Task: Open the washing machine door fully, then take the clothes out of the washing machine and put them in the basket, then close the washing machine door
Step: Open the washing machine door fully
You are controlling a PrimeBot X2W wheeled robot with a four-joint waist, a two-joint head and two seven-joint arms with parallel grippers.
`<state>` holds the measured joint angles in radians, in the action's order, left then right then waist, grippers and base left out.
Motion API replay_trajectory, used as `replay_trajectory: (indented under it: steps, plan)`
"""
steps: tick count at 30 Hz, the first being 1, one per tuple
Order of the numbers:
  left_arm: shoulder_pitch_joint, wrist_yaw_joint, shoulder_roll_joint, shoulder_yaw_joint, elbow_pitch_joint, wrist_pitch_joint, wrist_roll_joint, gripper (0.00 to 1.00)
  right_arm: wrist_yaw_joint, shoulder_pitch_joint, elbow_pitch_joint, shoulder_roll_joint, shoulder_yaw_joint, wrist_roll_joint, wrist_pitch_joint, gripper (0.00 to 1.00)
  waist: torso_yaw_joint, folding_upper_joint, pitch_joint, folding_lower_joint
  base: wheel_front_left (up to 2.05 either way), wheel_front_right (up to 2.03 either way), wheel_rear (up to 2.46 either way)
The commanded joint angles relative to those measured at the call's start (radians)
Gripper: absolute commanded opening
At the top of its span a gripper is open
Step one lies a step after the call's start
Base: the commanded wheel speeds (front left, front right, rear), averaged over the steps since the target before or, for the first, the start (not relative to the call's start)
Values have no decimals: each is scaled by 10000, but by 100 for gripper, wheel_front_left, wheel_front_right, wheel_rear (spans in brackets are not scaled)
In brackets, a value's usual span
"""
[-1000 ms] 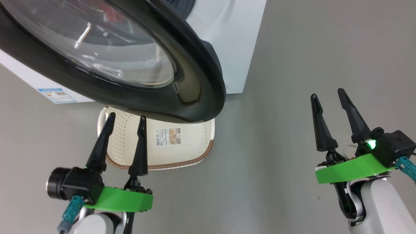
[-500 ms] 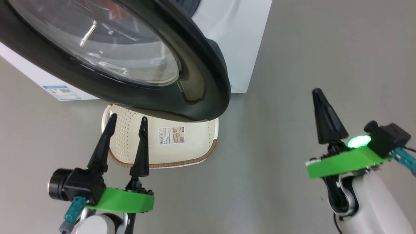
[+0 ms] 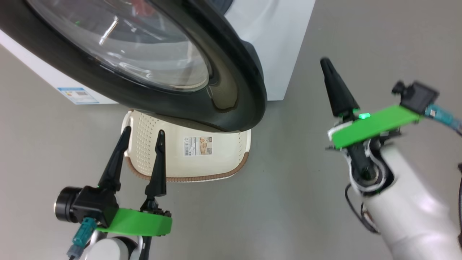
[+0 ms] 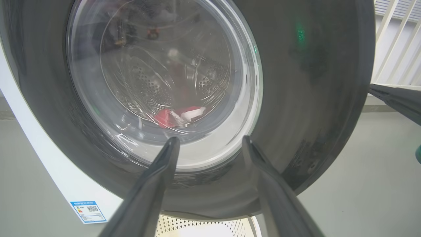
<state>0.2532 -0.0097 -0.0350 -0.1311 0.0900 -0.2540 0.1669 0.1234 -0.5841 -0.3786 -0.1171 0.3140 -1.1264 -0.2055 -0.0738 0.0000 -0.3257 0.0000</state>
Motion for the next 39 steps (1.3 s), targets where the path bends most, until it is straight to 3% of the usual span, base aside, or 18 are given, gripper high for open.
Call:
replay_trajectory:
  steps: [1, 9, 11, 14, 19, 25, 39]
  plan:
    - [217, -27, -152, 286, -207, -78, -88, 100, 73, -324, 204, 0, 286, -450, 185, 0, -68, 0, -54, 0, 0, 0, 0]
    - [308, 17, -152, 144, -274, -78, -71, 100, 73, -1482, 881, -294, 512, -3913, 2481, 0, -291, 0, -209, 0, 0, 0, 0]
    - [313, 19, -152, 138, -285, -78, -72, 100, 73, -1684, 991, -273, 345, -5152, 3753, 0, -361, 0, -221, 0, 0, 0, 0]
    - [311, 20, -152, 122, -280, -78, -67, 100, 73, -1903, 775, -240, 159, -6076, 5026, 0, -441, 0, -216, 0, 0, 0, 0]
    - [316, 35, -152, 69, -269, -78, -44, 100, 73, -2222, 499, -203, -54, -6661, 6254, 0, -565, 0, -186, 0, 0, 0, 0]
    - [215, 50, -152, 132, -242, -78, -14, 100, 73, -2469, 255, -169, 95, -6492, 7425, 0, -692, 0, -46, 0, 0, 0, 0]
    - [-155, 157, -152, 230, -300, -78, 91, 100, 73, -2155, -90, 186, 533, -6026, 8689, 0, -1208, 0, 577, 0, 0, 0, 0]
